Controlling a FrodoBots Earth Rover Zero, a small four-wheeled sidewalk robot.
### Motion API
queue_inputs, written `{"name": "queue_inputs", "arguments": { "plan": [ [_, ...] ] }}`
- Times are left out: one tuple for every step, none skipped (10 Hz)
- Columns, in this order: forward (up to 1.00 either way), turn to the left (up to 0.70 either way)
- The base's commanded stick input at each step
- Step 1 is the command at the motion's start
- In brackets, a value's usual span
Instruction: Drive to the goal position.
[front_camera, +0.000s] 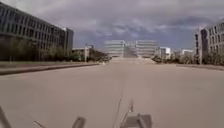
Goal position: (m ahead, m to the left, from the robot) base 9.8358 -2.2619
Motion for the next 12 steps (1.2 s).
{"name": "queue_inputs", "arguments": {
  "plan": [
    [1.0, -0.08],
    [1.0, -0.22],
    [1.0, -0.18],
    [1.0, 0.0],
    [1.0, 0.0],
    [1.0, 0.0],
    [1.0, 0.0],
    [1.0, 0.0],
    [1.0, 0.0],
    [1.0, 0.0],
    [1.0, 0.0],
    [1.0, 0.0]
  ]
}}
